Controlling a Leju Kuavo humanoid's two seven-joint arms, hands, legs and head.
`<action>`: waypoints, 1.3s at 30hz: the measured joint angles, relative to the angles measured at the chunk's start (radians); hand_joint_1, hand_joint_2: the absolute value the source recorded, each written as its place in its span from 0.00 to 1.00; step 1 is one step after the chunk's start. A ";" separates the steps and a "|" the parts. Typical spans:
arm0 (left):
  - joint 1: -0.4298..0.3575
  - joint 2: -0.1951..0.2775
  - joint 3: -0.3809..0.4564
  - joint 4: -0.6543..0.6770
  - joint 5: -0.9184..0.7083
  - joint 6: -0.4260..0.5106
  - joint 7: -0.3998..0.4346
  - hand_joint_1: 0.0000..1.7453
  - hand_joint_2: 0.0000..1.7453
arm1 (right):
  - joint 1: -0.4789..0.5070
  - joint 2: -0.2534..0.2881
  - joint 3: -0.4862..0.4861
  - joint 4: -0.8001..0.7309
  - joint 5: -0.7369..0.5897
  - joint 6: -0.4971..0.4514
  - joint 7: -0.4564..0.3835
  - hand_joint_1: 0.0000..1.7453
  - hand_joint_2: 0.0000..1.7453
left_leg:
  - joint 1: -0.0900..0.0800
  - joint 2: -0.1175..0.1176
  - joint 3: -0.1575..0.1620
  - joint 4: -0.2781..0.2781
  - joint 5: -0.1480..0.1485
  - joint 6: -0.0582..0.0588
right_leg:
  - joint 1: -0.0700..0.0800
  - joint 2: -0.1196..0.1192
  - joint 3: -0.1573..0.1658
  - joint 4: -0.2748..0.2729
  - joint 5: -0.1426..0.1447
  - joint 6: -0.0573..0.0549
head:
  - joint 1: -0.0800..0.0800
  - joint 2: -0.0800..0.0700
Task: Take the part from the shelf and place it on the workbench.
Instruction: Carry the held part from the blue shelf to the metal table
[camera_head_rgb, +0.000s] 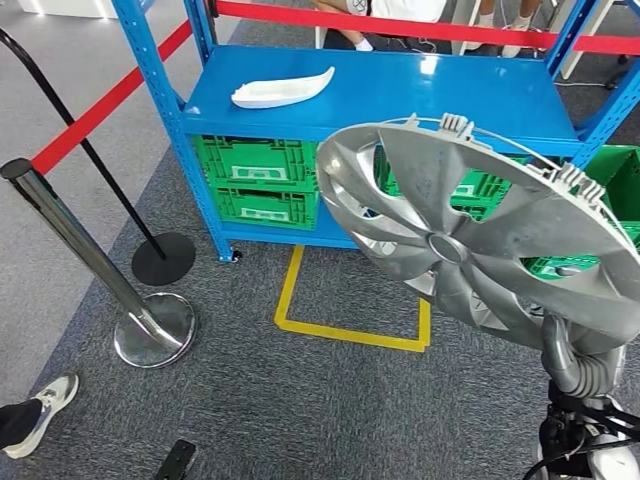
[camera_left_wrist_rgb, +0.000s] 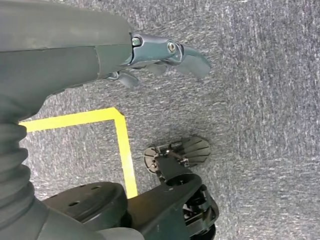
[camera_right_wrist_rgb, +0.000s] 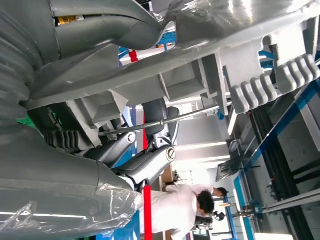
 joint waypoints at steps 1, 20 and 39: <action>-0.002 0.000 0.001 0.000 0.001 0.001 -0.002 0.00 1.00 | -0.005 0.000 0.000 0.000 0.000 0.000 0.001 1.00 1.00 | 0.000 -0.001 -0.006 0.003 0.009 -0.005 | 0.002 0.000 0.038 -0.062 -0.025 -0.003 | -0.001 0.000; -0.010 -0.001 0.008 0.000 0.000 0.027 -0.005 0.00 1.00 | -0.003 0.005 -0.002 -0.035 0.043 -0.017 -0.021 1.00 1.00 | 0.012 0.017 0.146 -0.018 -0.117 -0.013 | 0.001 -0.035 -0.124 -0.083 0.109 -0.005 | -0.010 0.000; 0.010 0.000 0.032 0.000 0.019 0.012 -0.010 0.00 1.00 | 0.011 0.006 -0.001 -0.070 0.063 -0.018 -0.037 1.00 1.00 | 0.019 -0.020 -0.048 0.215 -0.168 -0.055 | -0.005 -0.007 -0.036 -0.093 0.039 -0.039 | -0.017 0.000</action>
